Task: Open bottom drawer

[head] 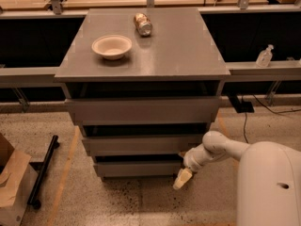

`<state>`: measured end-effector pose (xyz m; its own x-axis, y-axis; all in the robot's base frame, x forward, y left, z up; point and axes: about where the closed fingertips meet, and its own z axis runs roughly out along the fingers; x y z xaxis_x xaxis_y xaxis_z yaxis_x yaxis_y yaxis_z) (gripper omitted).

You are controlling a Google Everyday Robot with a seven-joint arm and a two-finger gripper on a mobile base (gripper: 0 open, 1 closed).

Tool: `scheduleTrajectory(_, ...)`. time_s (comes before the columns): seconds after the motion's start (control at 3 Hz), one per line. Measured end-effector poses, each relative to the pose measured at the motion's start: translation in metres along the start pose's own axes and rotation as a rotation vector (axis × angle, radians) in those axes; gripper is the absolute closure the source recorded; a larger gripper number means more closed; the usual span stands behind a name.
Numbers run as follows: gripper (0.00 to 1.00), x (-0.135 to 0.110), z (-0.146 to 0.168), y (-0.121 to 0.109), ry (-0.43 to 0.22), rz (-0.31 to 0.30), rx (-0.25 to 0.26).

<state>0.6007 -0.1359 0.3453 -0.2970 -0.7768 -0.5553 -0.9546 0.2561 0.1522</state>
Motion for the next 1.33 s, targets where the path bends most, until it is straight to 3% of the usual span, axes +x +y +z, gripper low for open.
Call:
scheduleTrajectory(0.67, 0.00, 0.039, 0.054, -0.014, 0.011, 0.075, -0.020)
scheduleTrajectory(1.33, 0.00, 0.060, 0.069, -0.047, -0.110, 0.119, 0.046)
